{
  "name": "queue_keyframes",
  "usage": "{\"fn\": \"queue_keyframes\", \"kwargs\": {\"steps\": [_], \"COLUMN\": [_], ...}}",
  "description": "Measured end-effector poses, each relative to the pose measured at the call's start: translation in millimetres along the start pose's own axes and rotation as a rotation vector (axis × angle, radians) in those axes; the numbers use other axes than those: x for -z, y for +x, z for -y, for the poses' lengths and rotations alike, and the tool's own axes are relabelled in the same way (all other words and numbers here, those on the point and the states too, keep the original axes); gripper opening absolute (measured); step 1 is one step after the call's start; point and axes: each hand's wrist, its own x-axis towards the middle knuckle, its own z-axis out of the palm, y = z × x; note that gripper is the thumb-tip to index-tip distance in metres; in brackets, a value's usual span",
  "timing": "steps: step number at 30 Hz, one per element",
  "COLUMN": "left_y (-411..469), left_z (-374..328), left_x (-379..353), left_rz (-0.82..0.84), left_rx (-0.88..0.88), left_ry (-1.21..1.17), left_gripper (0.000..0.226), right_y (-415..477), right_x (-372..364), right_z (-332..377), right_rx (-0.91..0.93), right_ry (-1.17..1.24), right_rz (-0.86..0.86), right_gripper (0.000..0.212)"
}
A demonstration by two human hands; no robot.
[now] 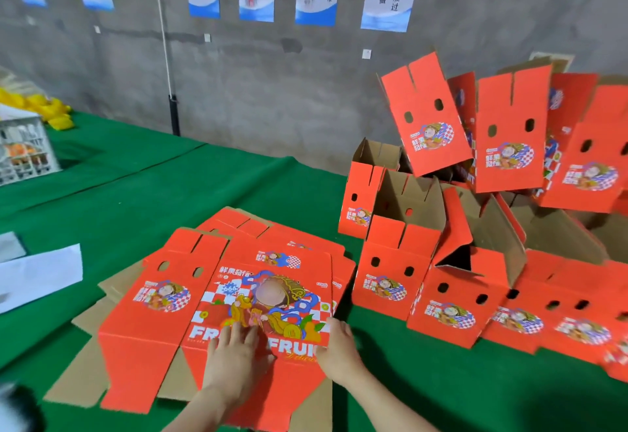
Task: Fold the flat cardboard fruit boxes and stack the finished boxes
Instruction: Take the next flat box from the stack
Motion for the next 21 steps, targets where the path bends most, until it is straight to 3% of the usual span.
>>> {"fn": "queue_keyframes", "kwargs": {"steps": [3, 7, 12, 16, 19, 21], "left_y": [-14, -26, -35, -61, -76, -81], "left_z": [1, 2, -15, -39, -55, -67], "left_x": [7, 44, 131, 199, 237, 254], "left_rz": [-0.026, -0.069, -0.126, -0.256, -0.426, -0.469], "left_rx": [-0.057, -0.140, -0.362, -0.509, -0.600, -0.661], "left_ry": [-0.195, -0.303, -0.270, -0.189, -0.201, -0.081], "left_gripper": [0.057, 0.055, 0.052, 0.088, 0.092, 0.094], "right_y": [-6, -15, -21, -30, -39, -51], "right_x": [6, 27, 78, 116, 134, 144], "right_z": [3, 11, 49, 66, 61, 52], "right_rx": [-0.158, -0.127, -0.046, -0.093, -0.224, -0.299], "right_ry": [0.198, 0.511, 0.696, 0.792, 0.913, 1.153], "right_rz": [-0.065, 0.010, -0.018, -0.071, -0.044, 0.070], "right_gripper": [0.047, 0.055, 0.030, 0.029, 0.027, 0.025]}}
